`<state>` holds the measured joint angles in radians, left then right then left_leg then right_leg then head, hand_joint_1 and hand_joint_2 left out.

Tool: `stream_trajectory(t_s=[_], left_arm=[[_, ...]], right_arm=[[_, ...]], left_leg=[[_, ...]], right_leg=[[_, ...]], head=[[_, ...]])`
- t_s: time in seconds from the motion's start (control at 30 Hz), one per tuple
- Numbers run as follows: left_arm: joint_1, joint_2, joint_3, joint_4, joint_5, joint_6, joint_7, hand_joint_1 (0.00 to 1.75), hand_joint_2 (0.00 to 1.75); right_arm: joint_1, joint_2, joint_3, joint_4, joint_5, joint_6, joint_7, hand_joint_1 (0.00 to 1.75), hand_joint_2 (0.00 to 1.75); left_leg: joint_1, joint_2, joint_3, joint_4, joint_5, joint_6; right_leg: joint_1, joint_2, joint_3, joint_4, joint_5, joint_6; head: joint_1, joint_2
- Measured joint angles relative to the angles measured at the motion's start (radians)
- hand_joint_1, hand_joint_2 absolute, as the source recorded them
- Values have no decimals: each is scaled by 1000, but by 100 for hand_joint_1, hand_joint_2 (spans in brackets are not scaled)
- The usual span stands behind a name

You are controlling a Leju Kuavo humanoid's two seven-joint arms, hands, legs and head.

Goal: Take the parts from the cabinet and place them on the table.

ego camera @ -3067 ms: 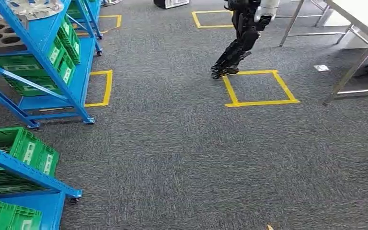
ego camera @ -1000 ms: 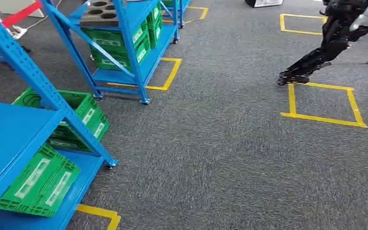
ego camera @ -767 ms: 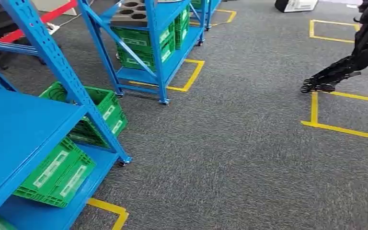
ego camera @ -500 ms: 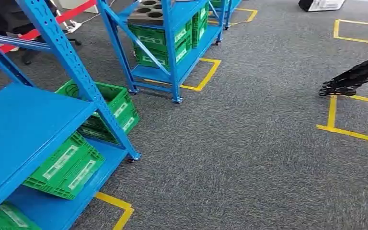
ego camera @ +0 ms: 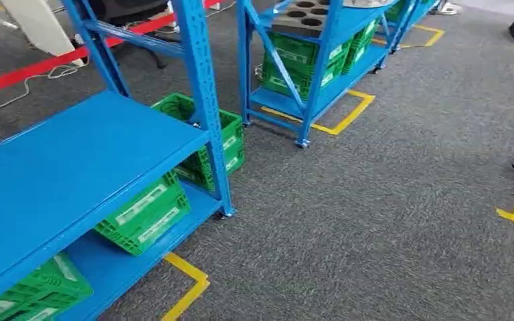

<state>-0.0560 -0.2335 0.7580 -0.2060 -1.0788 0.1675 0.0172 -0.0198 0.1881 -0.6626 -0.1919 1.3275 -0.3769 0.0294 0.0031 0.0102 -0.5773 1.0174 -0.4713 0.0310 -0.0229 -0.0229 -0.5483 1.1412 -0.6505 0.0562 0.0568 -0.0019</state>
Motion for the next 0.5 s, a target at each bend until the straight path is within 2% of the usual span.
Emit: stream_trajectory(t_s=[0.03, 0.07, 0.1, 0.33, 0.4, 0.43, 0.47, 0.5], left_arm=[[-1, 0, 0, 0, 0, 0, 0, 0, 0], [-1, 0, 0, 0, 1, -1, 0, 0, 0], [0, 0, 1, 0, 1, -1, 0, 0, 0], [1, 0, 2, 0, 2, -1, 0, 0, 0], [3, 1, 3, 0, 2, -1, 0, 0, 0], [3, 0, 10, 0, 4, -1, -1, 0, 0], [4, 0, 15, 0, 8, -5, -1, 0, 0], [5, 2, 16, 0, 8, -5, -1, 0, 0]], right_arm=[[2, 0, 2, 0, 1, -1, -3, 0, 0], [5, 0, 3, 0, 2, -2, -5, 0, 0], [6, 0, 3, 0, 2, -2, -7, 0, 0], [8, 0, 4, 0, 3, -3, -7, 0, 0], [10, 0, 6, 1, 3, -4, -9, 0, 0], [10, 0, 9, 1, 6, -9, -17, 0, 0], [9, 0, 9, 2, 6, -12, -22, 0, 0], [8, 2, 10, 2, 9, -13, -29, 0, 0]], left_leg=[[-2, -14, -1, 0, 0, 3], [-4, -28, -1, 0, 0, 6], [-5, -40, -1, 0, 0, 6], [-6, -47, 0, 0, 0, 6], [-7, -61, 1, 1, 0, 6], [-6, -109, 5, 1, -1, 3], [-2, -151, -9, 0, 7, -26], [-8, -127, -12, 13, -3, -33]], right_leg=[[2, 13, -45, 86, -32, -2], [3, 19, -84, 153, -50, -3], [4, 21, -102, 177, -46, -5], [4, 22, -107, 177, -38, -6], [4, 22, -104, 154, -9, -9], [2, 103, -7, -104, 131, -26], [8, 92, 13, -127, 124, -33], [-3, 61, 21, -140, 132, -45]], head=[[0, 0], [0, 0], [0, 0], [0, 0], [-1, 0], [0, 0], [-1, 0], [-1, 0]])
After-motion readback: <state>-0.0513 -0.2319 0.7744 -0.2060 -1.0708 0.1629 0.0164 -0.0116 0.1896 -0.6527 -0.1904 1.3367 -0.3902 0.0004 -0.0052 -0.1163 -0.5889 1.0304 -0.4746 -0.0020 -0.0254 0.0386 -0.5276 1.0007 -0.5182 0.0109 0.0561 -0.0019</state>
